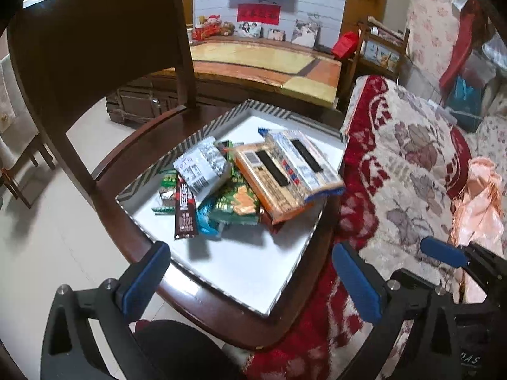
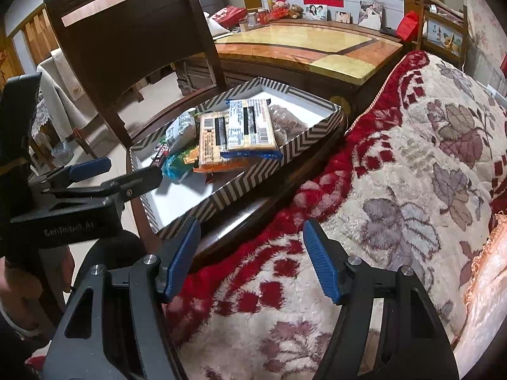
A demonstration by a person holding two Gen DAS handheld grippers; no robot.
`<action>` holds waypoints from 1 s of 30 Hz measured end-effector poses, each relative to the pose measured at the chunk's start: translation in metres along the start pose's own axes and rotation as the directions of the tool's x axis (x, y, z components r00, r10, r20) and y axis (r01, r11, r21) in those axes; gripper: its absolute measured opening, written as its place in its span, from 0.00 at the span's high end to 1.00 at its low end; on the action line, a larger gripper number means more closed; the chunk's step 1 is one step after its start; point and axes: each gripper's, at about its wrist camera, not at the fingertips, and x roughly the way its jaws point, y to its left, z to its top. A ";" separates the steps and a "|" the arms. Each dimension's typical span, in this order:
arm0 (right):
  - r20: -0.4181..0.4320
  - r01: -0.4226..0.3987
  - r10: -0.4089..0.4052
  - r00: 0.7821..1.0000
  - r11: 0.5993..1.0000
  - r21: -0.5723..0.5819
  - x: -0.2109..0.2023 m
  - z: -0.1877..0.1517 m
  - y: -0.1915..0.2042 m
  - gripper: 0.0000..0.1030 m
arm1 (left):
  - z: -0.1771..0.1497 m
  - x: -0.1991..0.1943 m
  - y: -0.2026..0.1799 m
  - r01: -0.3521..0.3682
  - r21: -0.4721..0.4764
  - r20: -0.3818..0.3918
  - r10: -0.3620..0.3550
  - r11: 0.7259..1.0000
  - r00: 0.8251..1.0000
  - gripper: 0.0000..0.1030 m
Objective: Organize snacks
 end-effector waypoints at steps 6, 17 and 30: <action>-0.011 0.003 -0.003 1.000 1.000 0.002 0.002 -0.001 0.001 0.34 | -0.006 0.006 -0.002 0.008 0.011 -0.021 -0.007 1.000 1.000 0.00; -0.043 -0.002 0.002 0.999 1.000 -0.003 0.013 -0.005 0.002 0.34 | -0.008 0.013 -0.001 0.016 0.001 -0.030 -0.016 1.000 0.999 0.00; -0.050 -0.006 0.007 0.999 1.000 0.014 0.014 -0.008 -0.003 0.34 | -0.009 0.008 -0.001 0.021 0.023 0.028 -0.021 1.000 0.999 0.00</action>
